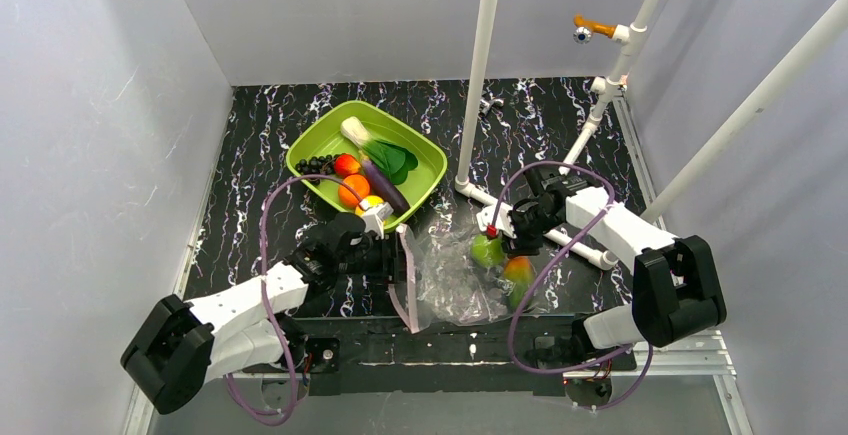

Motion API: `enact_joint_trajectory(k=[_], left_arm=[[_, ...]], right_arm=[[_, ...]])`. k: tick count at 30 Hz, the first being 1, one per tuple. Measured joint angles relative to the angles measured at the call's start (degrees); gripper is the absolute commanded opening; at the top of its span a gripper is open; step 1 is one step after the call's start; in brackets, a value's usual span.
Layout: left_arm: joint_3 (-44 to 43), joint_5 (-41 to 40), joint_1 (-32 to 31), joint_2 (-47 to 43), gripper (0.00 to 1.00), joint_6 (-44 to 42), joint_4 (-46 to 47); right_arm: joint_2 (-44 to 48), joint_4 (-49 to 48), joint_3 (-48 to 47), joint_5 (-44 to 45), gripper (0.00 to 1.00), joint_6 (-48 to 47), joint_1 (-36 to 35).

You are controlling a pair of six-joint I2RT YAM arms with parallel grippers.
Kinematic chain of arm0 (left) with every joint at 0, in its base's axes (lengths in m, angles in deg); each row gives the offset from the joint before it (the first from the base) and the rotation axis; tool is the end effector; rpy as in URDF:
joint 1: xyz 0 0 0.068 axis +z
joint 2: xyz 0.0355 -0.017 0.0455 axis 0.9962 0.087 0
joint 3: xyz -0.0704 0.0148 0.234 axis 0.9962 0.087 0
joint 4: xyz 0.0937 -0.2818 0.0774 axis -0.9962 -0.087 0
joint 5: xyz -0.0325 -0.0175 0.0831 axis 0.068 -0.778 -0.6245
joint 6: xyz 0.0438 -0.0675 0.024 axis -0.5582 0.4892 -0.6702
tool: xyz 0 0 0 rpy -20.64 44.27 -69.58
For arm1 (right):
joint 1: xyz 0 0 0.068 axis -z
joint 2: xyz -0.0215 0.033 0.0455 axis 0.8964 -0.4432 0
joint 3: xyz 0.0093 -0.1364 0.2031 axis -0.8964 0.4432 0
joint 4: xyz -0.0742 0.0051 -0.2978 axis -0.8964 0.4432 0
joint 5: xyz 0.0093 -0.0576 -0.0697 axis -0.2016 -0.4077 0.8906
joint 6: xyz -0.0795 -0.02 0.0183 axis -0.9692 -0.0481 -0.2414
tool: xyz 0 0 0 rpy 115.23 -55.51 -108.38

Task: Open the zip-top bag and remove the fake food
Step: Pick up the fake fruit from the zipper food storage bag.

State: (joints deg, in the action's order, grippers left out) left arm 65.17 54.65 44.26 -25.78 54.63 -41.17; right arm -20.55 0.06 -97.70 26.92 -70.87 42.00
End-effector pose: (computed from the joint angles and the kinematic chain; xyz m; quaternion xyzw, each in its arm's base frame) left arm 0.2043 -0.2152 0.1226 0.0964 0.8450 -0.4600 0.2550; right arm 0.2631 0.1455 0.1184 -0.7589 0.5827 0.1753 0.2319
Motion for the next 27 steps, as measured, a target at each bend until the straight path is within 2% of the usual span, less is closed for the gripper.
enact_joint_trajectory(k=[4,6,15,17,19,22,24,27], left_arm=[[0.9,0.68,-0.02,2.38,0.5,0.72,2.45],[1.33,0.66,-0.15,2.43,0.5,1.11,3.52],[1.79,-0.66,-0.81,2.62,0.42,2.21,8.13],[2.1,-0.85,-1.01,3.39,0.39,2.56,9.51],[2.19,-0.83,-1.16,4.68,0.35,2.91,10.64],[2.19,-0.81,-1.4,7.23,0.32,3.3,12.31],[2.19,-0.79,-1.64,8.83,0.31,3.52,13.4],[2.21,-0.81,-1.99,10.69,0.32,3.89,14.69]], right_arm=[[0.07,-0.09,-0.04,-0.5,0.66,0.22,-0.48],[0.15,0.02,-0.48,-0.83,0.69,0.39,-0.52],[-1.88,-1.46,-2.23,-1.29,0.56,1.03,-2.84],[-3.13,-2.38,-2.23,-1.03,0.49,1.55,-4.0],[-4.13,-3.17,-2.23,-0.5,0.39,2.23,-5.7],[-5.49,-3.93,-2.23,0.11,0.19,3.45,-8.63],[-6.82,-3.96,-2.25,0.28,0.01,4.24,-10.23],[-8.9,-3.67,-2.36,0.26,0.01,5.86,-12.35]])
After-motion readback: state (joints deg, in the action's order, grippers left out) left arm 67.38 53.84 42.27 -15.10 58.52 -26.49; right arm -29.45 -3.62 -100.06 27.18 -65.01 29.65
